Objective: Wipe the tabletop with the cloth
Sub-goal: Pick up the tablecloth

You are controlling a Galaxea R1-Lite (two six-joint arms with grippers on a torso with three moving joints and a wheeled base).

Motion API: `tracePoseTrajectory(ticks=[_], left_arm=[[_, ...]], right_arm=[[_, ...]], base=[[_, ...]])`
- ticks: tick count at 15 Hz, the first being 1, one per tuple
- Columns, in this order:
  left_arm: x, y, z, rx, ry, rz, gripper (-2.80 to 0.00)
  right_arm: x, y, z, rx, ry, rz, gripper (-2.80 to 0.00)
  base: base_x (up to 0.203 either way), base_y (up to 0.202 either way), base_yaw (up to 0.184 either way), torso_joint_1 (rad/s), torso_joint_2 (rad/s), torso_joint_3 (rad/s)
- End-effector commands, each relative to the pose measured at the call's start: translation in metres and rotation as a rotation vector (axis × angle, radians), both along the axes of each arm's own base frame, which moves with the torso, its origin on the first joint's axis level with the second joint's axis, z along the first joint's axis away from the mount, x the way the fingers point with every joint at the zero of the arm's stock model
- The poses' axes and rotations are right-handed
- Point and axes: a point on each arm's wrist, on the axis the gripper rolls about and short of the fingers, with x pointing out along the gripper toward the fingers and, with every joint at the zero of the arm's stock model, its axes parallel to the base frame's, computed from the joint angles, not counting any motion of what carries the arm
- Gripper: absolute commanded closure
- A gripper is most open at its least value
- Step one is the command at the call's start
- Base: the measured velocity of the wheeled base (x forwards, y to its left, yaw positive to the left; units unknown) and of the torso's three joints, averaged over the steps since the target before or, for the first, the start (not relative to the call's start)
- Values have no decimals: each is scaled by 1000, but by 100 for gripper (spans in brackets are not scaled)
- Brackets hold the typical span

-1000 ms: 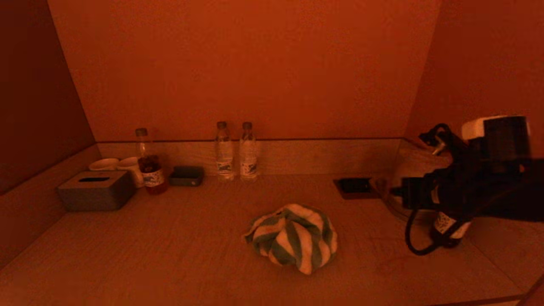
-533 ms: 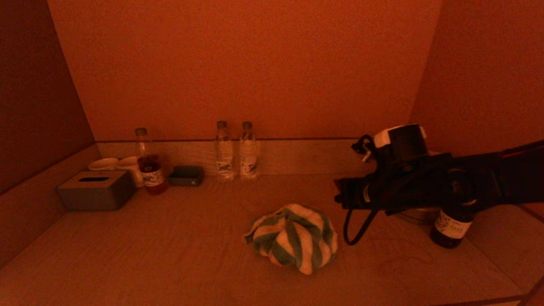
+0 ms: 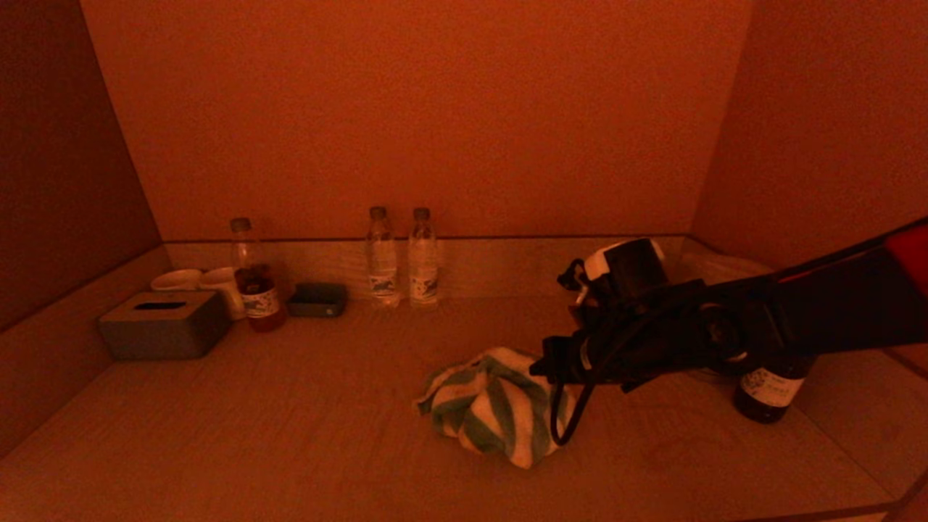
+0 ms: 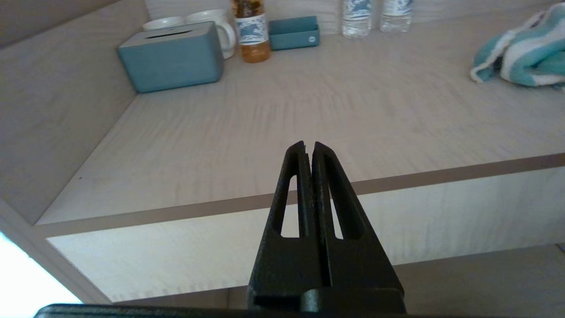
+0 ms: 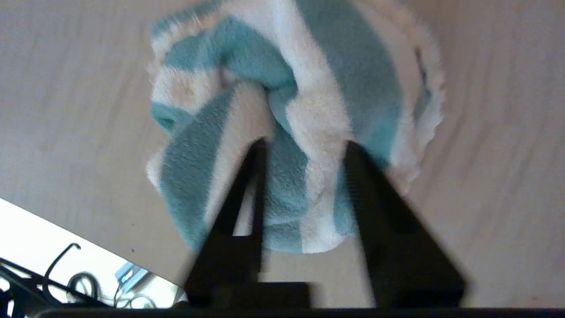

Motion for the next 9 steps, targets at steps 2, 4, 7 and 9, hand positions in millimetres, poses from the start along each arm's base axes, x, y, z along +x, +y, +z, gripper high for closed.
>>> tracePoseTrajectory(ticks=[2,4,7,9], left_arm=[[0,0,0,0,0,0,0],[0,0,0,0,0,1,0],[0,0,0,0,0,1,0],[0,0,0,0,0,1,0]], right_arm=[[-5,6,-1,-3,6,18,-280],[-7,10,-2,-7,10,32,-280],[-11,17,-3,-12,16,55,-280],[-11,17,-3,-12,16,55,-280]], base=[[0,0,0,0,0,0],[0,0,0,0,0,0],[0,0,0,0,0,0],[0,0,0,0,0,0]])
